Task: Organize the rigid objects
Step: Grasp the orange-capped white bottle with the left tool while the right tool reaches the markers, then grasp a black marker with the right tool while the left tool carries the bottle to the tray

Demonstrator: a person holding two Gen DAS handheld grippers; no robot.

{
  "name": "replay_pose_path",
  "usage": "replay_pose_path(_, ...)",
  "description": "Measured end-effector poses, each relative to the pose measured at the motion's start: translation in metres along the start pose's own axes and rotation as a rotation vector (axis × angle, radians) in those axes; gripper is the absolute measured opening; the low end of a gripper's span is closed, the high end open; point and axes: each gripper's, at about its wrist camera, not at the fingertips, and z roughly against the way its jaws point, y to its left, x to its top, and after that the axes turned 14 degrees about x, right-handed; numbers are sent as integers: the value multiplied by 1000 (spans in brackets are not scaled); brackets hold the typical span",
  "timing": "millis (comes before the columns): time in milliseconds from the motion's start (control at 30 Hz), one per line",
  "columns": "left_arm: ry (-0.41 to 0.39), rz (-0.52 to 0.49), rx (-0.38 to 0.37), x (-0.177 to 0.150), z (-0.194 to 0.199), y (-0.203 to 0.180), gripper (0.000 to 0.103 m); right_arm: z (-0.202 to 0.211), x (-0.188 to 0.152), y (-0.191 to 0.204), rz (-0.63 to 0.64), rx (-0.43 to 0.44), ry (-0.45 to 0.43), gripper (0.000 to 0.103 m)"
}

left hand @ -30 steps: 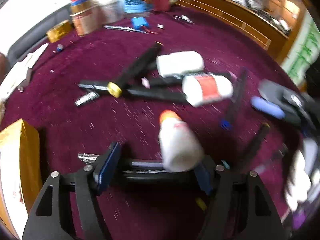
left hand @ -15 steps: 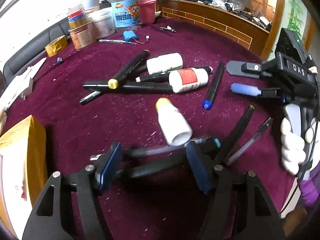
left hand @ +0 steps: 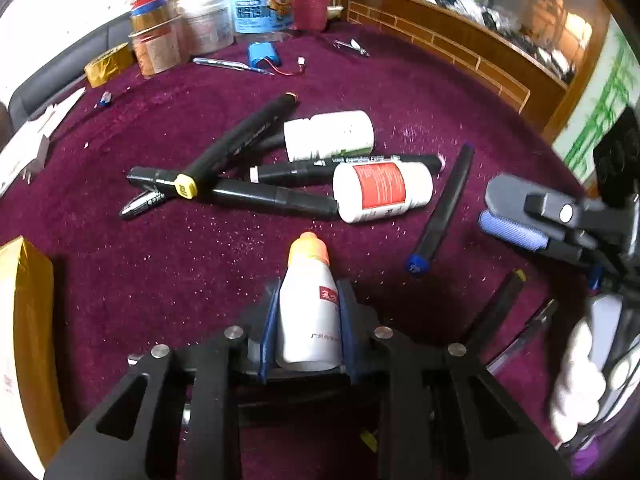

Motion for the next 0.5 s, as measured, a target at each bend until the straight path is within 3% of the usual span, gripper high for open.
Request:
replay_pose_path(167,-3,103,-66,-9,11,17,23,0,0,0,2,-1,1,76)
replay_pose_path(367,-96,319,-236,-40,59,70,24,-4,2,5,23,-37,32,76)
replay_pose_path(500,-163,418,-277,-60,89,104,24,-10,-11,43,152,-67,106,76)
